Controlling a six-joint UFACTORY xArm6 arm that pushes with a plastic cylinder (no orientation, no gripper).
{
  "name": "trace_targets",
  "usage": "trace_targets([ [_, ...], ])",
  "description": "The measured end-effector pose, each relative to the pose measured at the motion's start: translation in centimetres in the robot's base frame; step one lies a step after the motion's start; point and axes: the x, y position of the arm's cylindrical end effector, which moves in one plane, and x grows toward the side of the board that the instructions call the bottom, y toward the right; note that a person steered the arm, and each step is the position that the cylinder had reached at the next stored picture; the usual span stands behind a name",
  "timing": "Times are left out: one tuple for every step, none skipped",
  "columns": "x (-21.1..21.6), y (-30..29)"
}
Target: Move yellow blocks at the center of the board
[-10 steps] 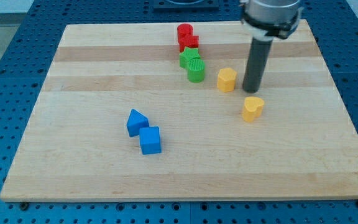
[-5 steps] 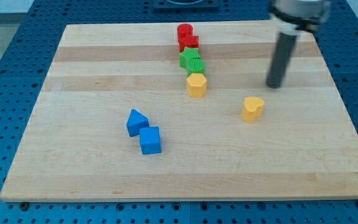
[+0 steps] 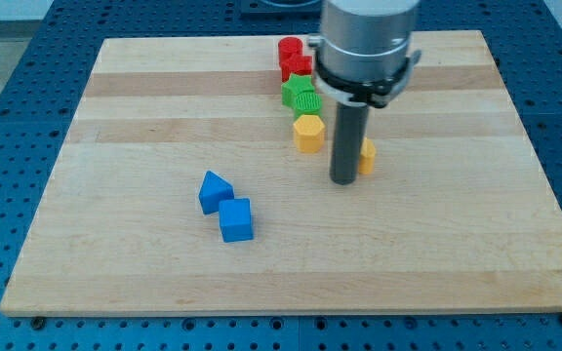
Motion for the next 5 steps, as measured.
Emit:
trace_targets([
  [1.9,3.1],
  [1.8,7.2],
  [-0.9,6.3],
  [-1.4,3.2],
  [-1.3,1.0],
])
